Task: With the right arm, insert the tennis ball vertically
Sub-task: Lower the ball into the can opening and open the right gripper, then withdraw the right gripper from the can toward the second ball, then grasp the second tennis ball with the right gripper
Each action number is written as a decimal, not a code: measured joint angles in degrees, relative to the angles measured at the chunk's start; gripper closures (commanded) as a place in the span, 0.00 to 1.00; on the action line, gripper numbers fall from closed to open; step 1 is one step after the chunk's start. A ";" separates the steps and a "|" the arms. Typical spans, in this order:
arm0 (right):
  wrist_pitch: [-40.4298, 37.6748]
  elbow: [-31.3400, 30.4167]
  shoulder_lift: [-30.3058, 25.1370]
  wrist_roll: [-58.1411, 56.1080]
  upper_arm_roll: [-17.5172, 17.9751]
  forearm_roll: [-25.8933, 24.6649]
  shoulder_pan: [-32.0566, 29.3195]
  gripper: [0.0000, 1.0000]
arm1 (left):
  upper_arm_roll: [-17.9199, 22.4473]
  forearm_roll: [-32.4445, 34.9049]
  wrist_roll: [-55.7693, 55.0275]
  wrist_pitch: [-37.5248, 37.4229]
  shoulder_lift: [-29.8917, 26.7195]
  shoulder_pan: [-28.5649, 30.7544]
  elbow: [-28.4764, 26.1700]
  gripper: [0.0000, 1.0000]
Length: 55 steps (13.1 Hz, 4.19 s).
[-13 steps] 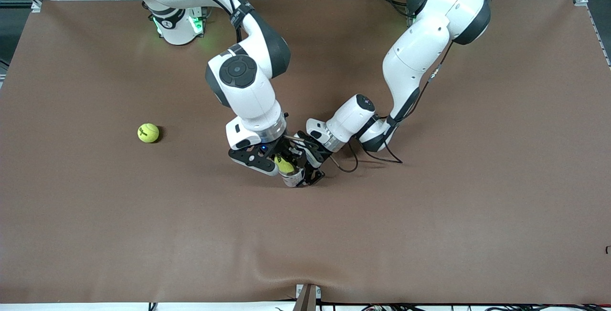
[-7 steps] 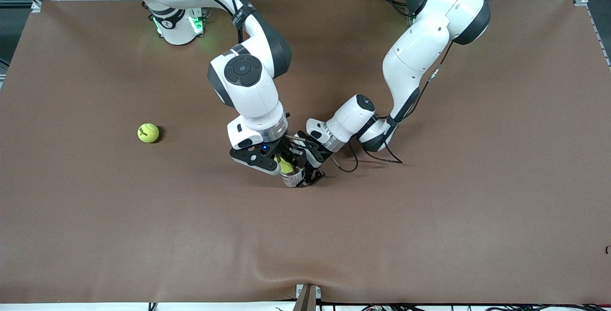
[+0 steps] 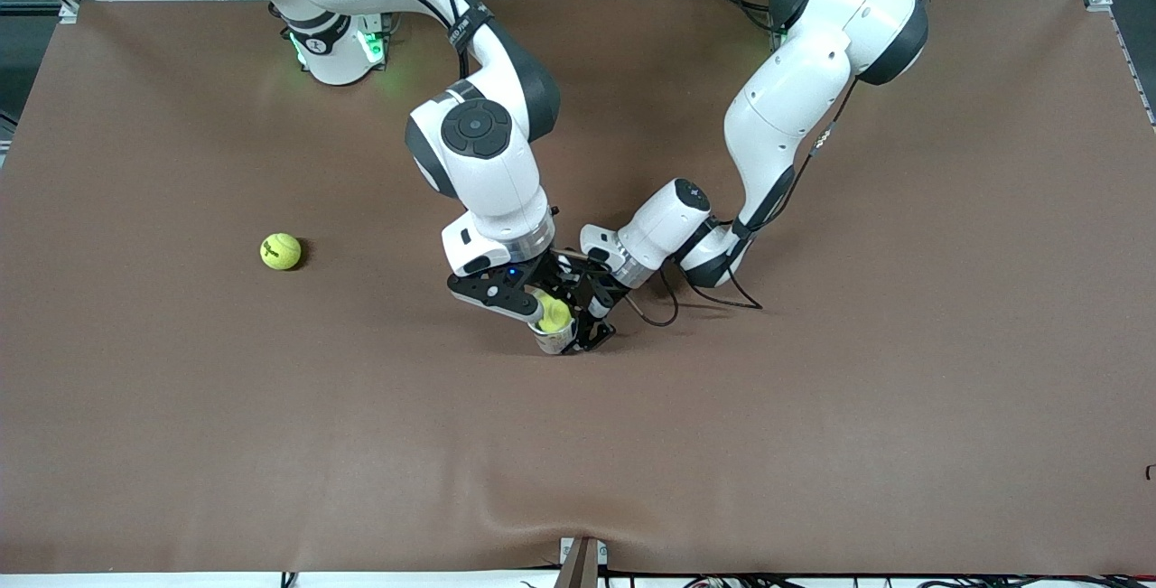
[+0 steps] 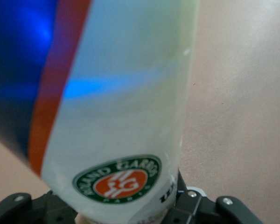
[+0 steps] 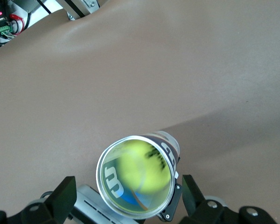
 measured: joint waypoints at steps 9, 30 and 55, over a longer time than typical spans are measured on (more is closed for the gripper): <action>-12.50 -0.36 -2.50 -10.80 -1.61 -1.78 -7.99 0.00 | 0.02 0.00 0.00 0.02 0.01 -0.01 0.01 0.27; -17.40 -36.10 -12.23 -50.86 -1.39 -1.89 -38.31 0.00 | 0.35 -0.01 0.00 0.03 0.06 0.02 0.23 0.27; -16.38 -31.62 -6.32 -54.13 -1.23 1.62 -39.69 0.27 | 0.49 -0.01 0.00 1.29 0.04 0.02 -0.48 0.26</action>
